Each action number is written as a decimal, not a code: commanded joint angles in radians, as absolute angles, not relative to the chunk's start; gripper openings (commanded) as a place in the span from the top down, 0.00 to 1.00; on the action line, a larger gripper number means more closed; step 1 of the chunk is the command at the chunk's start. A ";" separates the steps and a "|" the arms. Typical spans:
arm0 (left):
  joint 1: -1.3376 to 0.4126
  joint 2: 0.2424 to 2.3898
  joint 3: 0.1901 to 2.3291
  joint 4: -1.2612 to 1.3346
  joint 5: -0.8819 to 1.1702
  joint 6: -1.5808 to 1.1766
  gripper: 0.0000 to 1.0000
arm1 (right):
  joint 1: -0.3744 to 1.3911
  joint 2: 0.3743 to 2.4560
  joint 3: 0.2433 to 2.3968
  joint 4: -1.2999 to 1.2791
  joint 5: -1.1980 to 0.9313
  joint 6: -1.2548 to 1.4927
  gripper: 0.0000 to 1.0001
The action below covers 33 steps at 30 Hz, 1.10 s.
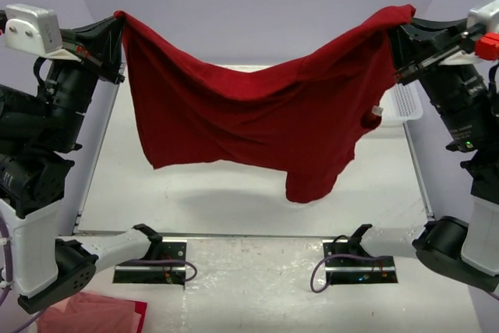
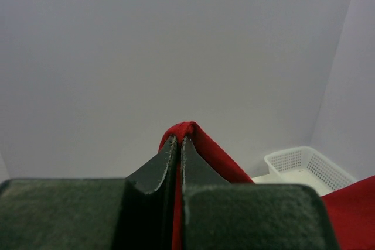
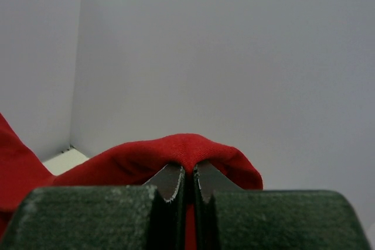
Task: Fold and stack the t-shirts
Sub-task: Flatten out the tshirt
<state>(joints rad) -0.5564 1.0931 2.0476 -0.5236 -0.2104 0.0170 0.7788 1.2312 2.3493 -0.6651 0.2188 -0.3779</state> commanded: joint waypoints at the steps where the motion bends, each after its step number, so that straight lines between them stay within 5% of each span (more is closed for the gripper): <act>1: -0.549 1.098 2.080 -0.471 -0.249 0.075 1.00 | 0.782 1.235 2.365 -0.584 0.241 -0.440 1.00; 20: -0.549 1.026 2.083 -0.518 -0.190 0.023 1.00 | 0.784 1.101 2.307 -0.601 0.164 -0.377 1.00; 28: -0.548 1.164 1.800 -0.437 -0.495 0.026 1.00 | 0.648 1.331 2.223 -0.551 0.131 -0.348 1.00; 33: -0.281 1.401 1.735 -0.440 -0.425 -0.104 1.00 | 0.497 1.573 2.246 -0.535 0.014 -0.298 1.00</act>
<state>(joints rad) -0.4171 1.2484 1.7718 -0.4503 -0.4015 -0.0204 0.5644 1.4162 2.2414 -0.5449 0.0757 -0.3309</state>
